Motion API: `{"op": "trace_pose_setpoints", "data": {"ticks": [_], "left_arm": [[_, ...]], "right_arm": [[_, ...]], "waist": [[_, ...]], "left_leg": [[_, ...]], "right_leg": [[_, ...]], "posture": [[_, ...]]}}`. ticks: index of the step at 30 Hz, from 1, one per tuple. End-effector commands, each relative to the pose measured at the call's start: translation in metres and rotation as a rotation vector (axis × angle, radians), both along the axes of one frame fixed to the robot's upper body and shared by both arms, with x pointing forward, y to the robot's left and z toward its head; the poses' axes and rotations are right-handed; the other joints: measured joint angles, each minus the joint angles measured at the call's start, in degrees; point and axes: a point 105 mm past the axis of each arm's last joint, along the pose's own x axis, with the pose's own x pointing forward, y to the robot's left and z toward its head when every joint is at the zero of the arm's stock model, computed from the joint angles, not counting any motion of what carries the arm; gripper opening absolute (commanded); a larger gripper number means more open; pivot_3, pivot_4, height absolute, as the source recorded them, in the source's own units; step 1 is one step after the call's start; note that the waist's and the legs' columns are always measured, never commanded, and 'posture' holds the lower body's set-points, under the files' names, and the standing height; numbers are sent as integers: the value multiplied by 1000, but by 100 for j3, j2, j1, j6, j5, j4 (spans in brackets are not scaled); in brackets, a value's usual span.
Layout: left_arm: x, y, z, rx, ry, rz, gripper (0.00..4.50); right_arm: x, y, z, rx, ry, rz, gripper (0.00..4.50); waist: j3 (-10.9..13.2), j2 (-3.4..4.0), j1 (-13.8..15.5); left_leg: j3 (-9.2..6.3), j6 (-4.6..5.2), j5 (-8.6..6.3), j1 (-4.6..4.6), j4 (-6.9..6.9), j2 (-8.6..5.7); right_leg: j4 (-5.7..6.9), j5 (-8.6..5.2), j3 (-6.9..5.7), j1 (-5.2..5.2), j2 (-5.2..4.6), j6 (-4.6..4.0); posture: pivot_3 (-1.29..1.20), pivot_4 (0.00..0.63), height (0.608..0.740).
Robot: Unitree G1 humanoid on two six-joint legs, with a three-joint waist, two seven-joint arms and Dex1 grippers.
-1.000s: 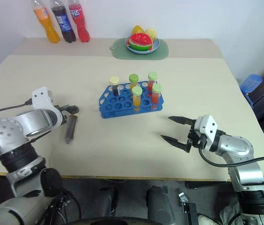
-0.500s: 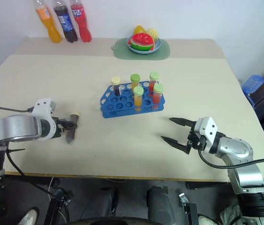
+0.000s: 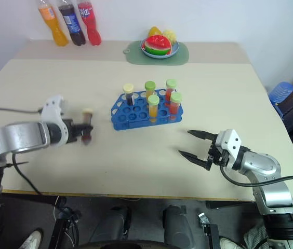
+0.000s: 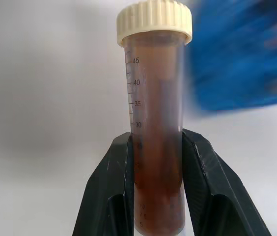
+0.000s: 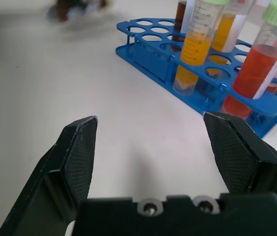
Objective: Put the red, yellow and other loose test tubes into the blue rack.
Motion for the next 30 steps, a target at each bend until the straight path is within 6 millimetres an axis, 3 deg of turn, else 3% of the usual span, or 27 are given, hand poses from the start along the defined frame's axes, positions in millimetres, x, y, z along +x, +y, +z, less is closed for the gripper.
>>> {"op": "trace_pose_setpoints", "data": {"ticks": [1, 5, 7, 11, 15, 24, 27, 30], "left_arm": [[-8, -22, 50, 88, -391, -163, 769], [-14, -51, 60, 280, -749, -271, 769], [-15, -69, 62, 237, -920, -313, 769], [-5, -83, 37, 315, -1106, -293, 769], [11, -90, 2, 297, -1121, -283, 769], [66, -77, -62, 338, -1017, -227, 769], [81, -81, -62, 315, -1003, -247, 769], [86, -88, -49, 280, -1042, -315, 769]], "right_arm": [[3, 0, 7, 3, -38, 8, 3816], [5, -1, 10, -3, -44, 11, 3816], [5, -1, 11, -8, -44, 16, 3816], [5, -4, 15, -20, -47, 19, 3816], [3, -9, 19, -36, -45, 12, 3816], [-1, -13, 21, -48, -39, -1, 3816], [-1, -13, 22, -49, -41, -4, 3816], [-1, -14, 23, -53, -44, -7, 3816]], "waist": [[-1, 4, -13], [-1, 13, -20], [-1, 15, -3], [3, 7, 17], [-2, 16, 10], [-2, 15, 6], [-3, 15, 7], [-3, 14, 7]], "left_leg": [[7, -33, 19, 0, -5, 0], [18, -28, 16, 4, -15, 10], [21, -17, 10, 4, -13, 10], [25, 9, -4, 0, -6, 10], [23, 13, -6, 0, -6, 12], [21, 17, -8, 2, 3, 10], [20, 19, -9, 5, 3, 9], [18, 20, -8, 6, 6, 8]], "right_leg": [[-2, 0, 1, 0, 3, -1], [-6, -2, 9, -2, 9, -2], [-10, -1, 10, 1, 9, -2], [-23, 1, 11, 7, 6, -3], [-19, 1, 10, 4, 6, -2], [-10, 3, 8, 5, 6, 1], [-10, 3, 7, 10, 6, 3], [-2, 3, 6, 10, 6, 3]], "posture": [[0, 150, 740], [0, 150, 740], [0, 150, 740], [0, 150, 740], [0, 150, 740], [0, 150, 740], [0, 150, 740], [0, 150, 740]]}}
